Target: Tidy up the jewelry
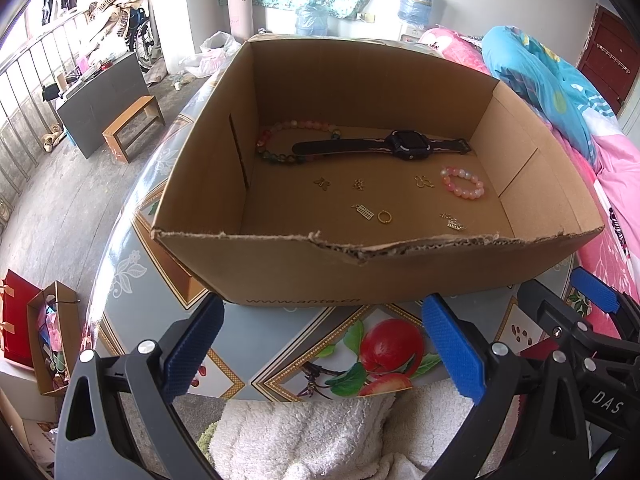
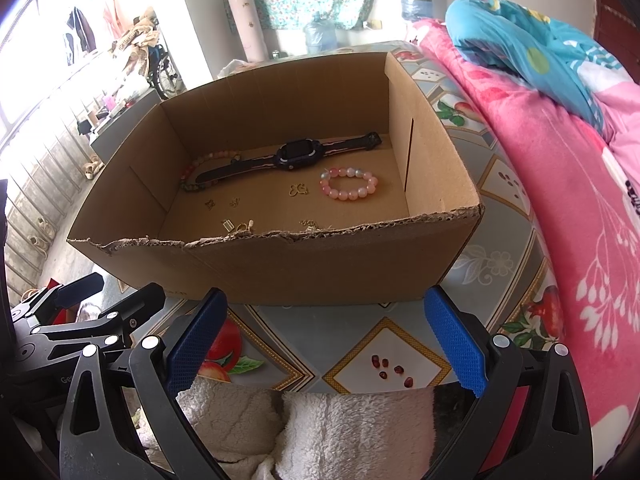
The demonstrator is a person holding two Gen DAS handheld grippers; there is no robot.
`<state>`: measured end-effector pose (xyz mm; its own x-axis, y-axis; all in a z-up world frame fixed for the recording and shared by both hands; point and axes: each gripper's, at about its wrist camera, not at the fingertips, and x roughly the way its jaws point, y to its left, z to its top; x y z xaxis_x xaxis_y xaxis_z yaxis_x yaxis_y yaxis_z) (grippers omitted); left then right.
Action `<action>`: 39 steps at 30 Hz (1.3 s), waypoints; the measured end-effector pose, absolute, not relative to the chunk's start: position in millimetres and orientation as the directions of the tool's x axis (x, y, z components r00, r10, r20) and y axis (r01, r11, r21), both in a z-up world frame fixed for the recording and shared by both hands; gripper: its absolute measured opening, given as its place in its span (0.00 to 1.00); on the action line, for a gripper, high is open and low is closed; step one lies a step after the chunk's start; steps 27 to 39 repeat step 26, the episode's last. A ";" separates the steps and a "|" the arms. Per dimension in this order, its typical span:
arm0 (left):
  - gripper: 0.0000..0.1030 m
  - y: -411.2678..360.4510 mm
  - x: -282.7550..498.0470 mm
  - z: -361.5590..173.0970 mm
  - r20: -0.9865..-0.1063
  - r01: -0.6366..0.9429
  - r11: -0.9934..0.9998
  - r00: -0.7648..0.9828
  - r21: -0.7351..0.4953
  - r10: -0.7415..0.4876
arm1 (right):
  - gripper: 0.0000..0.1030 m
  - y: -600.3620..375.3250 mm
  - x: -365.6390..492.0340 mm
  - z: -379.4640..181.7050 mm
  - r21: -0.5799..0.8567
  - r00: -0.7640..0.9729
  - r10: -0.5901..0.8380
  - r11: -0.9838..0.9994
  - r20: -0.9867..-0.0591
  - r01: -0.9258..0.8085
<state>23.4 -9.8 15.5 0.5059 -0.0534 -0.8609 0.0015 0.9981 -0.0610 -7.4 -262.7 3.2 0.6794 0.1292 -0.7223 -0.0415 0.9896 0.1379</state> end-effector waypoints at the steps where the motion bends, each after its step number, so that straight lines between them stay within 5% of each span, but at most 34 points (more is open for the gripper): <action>1: 0.94 -9.7 23.4 15.5 -0.861 0.001 0.998 0.506 -0.062 -0.054 | 0.92 -262.8 -7.4 3.3 0.138 0.680 0.130 0.990 -0.722 -0.042; 39: 0.94 -9.8 25.1 14.3 -0.862 -0.005 0.998 0.504 -0.057 -0.046 | 0.92 -267.4 -8.4 4.2 0.146 0.676 0.134 0.989 -0.724 -0.040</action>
